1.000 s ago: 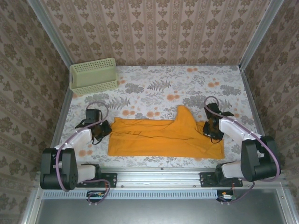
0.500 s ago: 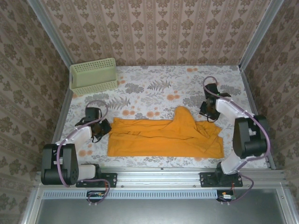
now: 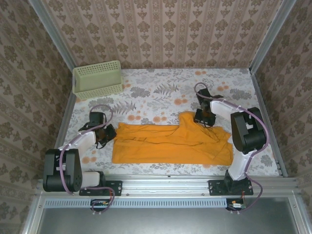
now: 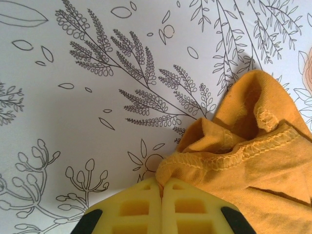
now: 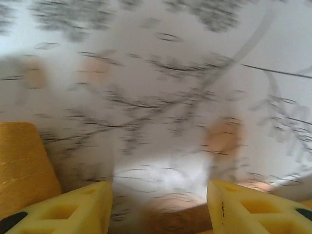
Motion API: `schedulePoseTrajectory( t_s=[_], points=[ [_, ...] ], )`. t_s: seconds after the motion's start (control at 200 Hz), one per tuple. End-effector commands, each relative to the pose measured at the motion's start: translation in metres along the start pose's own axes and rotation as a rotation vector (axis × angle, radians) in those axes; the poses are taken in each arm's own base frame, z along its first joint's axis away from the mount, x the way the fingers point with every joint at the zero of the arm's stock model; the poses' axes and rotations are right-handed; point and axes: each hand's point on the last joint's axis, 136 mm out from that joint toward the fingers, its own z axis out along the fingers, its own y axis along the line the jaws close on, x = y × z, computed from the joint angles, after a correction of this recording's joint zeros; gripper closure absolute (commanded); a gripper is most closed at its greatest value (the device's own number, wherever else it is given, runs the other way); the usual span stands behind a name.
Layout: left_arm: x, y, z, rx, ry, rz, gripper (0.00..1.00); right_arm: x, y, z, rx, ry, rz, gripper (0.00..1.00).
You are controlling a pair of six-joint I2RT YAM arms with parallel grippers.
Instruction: Fold the inside-out t-shirt
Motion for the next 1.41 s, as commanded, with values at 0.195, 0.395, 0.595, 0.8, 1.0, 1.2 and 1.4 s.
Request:
schedulePoseTrajectory(
  t_s=[0.195, 0.395, 0.595, 0.8, 1.0, 1.2, 1.4],
  points=[
    [-0.003, -0.011, -0.001, 0.015, 0.0, 0.04, 0.98, 0.033, 0.058, -0.032, 0.079, -0.058, -0.284, 0.4],
    [-0.003, -0.011, -0.001, 0.011, -0.003, 0.047, 0.98, 0.075, 0.048, -0.037, 0.124, -0.044, -0.385, 0.39],
    [-0.005, -0.01, -0.002, 0.004, -0.006, 0.055, 0.98, 0.077, 0.047, -0.063, 0.044, -0.092, -0.413, 0.47],
    [-0.004, -0.009, -0.001, 0.001, -0.007, 0.055, 0.98, 0.032, 0.052, -0.09, -0.093, -0.185, -0.314, 0.4],
    [-0.005, -0.009, -0.002, 0.001, -0.01, 0.057, 0.98, -0.006, 0.062, -0.061, -0.109, -0.146, -0.304, 0.39],
    [-0.004, -0.008, -0.003, -0.003, -0.012, 0.059, 0.98, 0.002, 0.091, -0.027, -0.165, -0.063, -0.345, 0.39],
    [-0.004, -0.006, -0.001, -0.009, -0.007, 0.06, 0.98, 0.015, 0.098, -0.009, -0.144, -0.018, -0.366, 0.53]
  ],
)
